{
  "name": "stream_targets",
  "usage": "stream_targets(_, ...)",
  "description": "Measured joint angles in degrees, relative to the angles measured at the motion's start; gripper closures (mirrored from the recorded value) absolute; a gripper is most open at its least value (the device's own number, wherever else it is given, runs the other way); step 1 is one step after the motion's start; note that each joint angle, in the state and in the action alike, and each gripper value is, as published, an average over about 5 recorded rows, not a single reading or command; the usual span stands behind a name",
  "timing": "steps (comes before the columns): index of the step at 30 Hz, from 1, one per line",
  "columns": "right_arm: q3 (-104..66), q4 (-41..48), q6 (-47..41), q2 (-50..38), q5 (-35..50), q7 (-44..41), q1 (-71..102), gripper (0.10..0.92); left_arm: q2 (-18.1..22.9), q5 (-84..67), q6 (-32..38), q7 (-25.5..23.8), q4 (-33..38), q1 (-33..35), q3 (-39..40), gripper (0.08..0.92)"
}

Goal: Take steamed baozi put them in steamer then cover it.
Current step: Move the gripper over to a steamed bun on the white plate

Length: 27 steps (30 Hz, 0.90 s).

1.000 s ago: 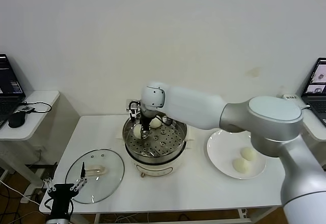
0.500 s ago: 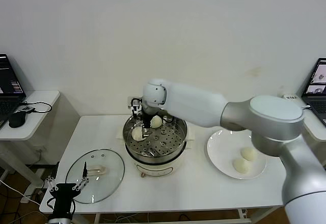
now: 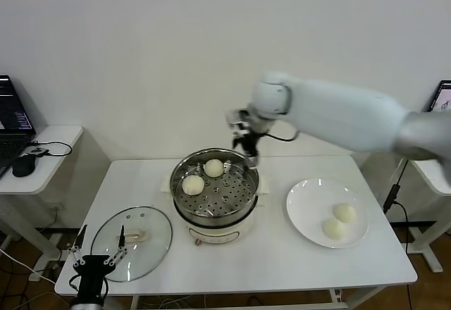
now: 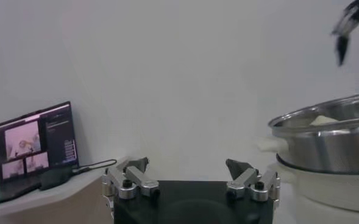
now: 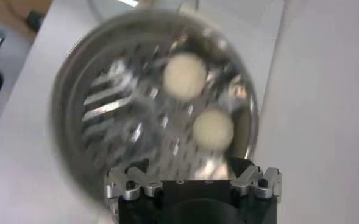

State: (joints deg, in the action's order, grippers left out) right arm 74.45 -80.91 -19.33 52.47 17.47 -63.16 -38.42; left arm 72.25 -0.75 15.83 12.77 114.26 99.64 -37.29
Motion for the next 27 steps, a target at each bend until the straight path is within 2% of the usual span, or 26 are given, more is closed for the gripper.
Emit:
stream_targets(12, -8.91, -5.89, 4.34, -18.78, -11.66, -0.53, 13.42, 0.202, 0.52, 1.72, -0.15, 0.43, -0.23, 1.19, 0.74, 0.177)
stream_targets(27, -26.67, -2.49, 6.42, -24.25, -22.81, 1.78, 37.53, 0.203, 1.40, 3.28, -0.37, 0.74, -0.50, 2.15, 0.79, 0.177)
